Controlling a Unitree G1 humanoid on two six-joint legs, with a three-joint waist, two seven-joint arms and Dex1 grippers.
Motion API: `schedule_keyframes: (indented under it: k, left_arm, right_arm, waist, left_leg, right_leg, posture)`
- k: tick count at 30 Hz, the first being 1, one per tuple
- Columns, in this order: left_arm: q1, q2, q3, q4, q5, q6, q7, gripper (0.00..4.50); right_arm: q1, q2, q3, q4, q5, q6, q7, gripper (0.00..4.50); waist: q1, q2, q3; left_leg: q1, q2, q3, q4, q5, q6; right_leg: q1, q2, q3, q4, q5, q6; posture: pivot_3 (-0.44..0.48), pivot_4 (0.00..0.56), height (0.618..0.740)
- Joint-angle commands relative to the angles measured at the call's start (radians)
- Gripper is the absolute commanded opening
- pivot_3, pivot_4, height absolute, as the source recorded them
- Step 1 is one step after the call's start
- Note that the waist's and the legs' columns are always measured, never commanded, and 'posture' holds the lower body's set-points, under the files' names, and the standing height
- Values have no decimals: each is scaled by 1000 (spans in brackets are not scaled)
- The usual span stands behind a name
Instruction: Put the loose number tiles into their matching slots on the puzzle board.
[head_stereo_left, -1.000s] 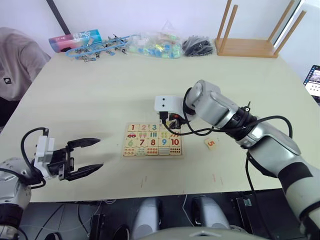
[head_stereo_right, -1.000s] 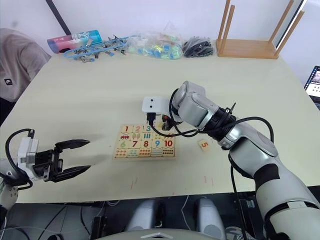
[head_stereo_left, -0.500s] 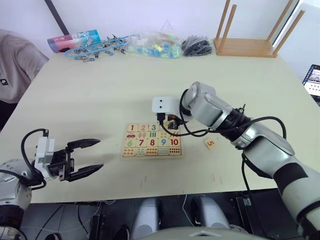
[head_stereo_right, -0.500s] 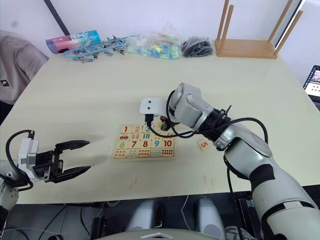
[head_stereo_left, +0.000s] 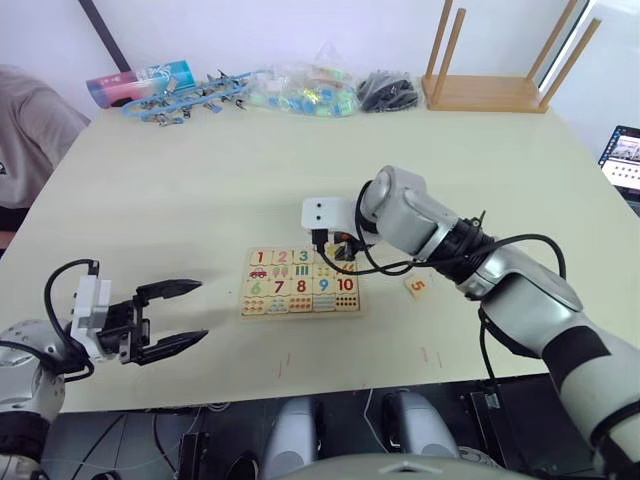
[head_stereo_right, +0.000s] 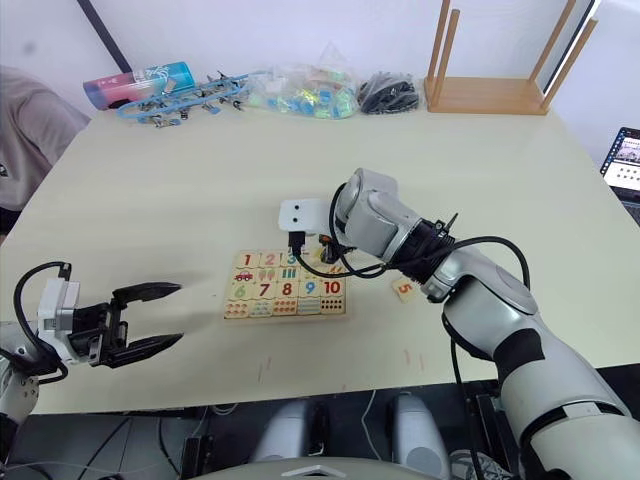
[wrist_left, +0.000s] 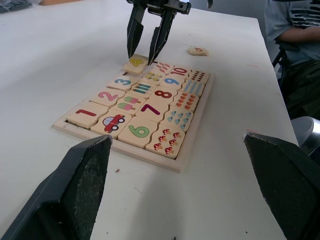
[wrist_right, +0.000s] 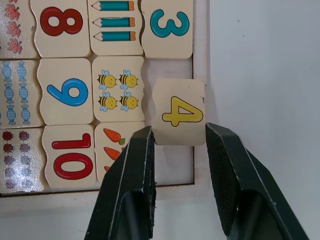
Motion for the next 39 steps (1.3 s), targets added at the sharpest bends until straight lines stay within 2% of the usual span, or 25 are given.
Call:
schedule_keyframes:
  k: [1,36,38,39]
  left_arm:
    - [6,-1,46,-14,0,5,-29,4500]
    - [20,-76,163,-156,95,138,-29,4500]
    - [18,-78,167,-159,99,145,-29,4500]
    - [17,-78,168,-161,101,147,-29,4500]
  right_arm:
    - [-8,7,-3,-11,-11,-9,7,919]
    - [14,49,-4,30,-51,-75,19,919]
    - [13,46,-2,28,-53,-83,24,1926]
    - [14,44,-1,27,-54,-86,27,2189]
  waist:
    - [0,0,0]
    - [-1,0,0]
    - [-1,0,0]
    - [-1,0,0]
  left_leg:
    - [0,0,0,0,0,0]
    - [1,0,-1,-1,0,0]
    - [1,0,-1,-1,0,0]
    - [1,0,-1,-1,0,0]
  right_leg:
    - [0,0,0,0,0,0]
    - [0,-1,0,0,0,0]
    - [0,-1,0,0,0,0]
    - [0,-1,0,0,0,0]
  posture:
    - [0,150,737]
    - [0,150,737]
    - [0,150,737]
    - [0,150,737]
